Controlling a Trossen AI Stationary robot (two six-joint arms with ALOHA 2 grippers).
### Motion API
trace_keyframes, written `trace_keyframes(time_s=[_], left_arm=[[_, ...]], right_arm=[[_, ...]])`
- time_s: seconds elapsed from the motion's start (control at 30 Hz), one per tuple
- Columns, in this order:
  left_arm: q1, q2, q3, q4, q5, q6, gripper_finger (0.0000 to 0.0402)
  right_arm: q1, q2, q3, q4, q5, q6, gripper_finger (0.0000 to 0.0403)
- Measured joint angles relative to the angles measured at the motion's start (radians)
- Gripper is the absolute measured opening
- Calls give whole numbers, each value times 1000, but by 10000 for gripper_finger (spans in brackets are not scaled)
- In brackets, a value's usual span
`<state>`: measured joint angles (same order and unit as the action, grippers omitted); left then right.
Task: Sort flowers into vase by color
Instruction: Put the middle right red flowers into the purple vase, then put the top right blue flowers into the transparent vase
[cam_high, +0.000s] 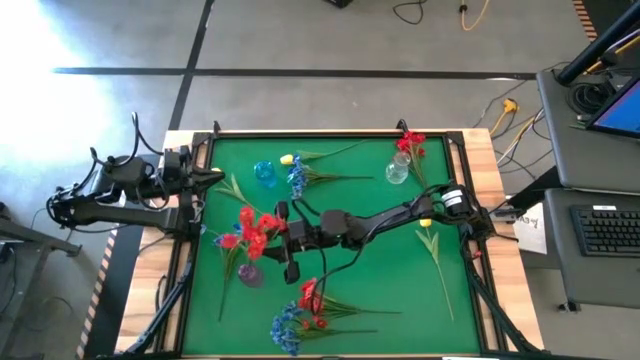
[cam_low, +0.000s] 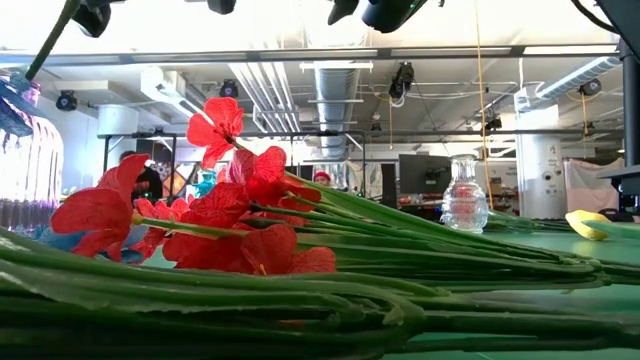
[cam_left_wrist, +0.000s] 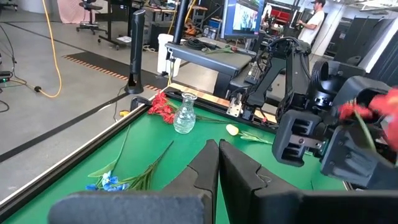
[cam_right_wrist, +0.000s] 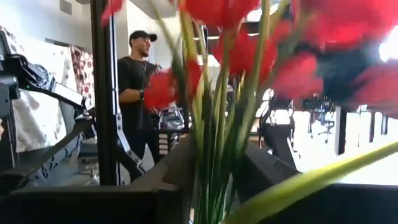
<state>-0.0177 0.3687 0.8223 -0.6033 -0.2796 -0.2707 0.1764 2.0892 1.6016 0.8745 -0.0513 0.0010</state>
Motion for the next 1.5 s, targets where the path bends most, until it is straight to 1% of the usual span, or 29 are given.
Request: trace_keyframes(time_s=[0.13,0.3,0.7,0.9,1.07,1.2,1.5], left_arm=[[0,0,0,0,0,0,0],[0,0,0,0,-1,0,0],[0,0,0,0,-1,0,0],[0,0,0,0,-1,0,0],[0,0,0,0,-2,0,0],[0,0,0,0,-2,0,0],[0,0,0,0,-2,0,0]], right_arm=[[0,0,0,-57,0,3,124],[0,0,0,-77,0,26,159],[0,0,0,-172,3,26,264],[0,-9,0,-223,52,26,316],[0,-34,0,-265,53,24,352],[0,-58,0,-311,53,14,365],[0,-84,0,-323,53,32,366]])
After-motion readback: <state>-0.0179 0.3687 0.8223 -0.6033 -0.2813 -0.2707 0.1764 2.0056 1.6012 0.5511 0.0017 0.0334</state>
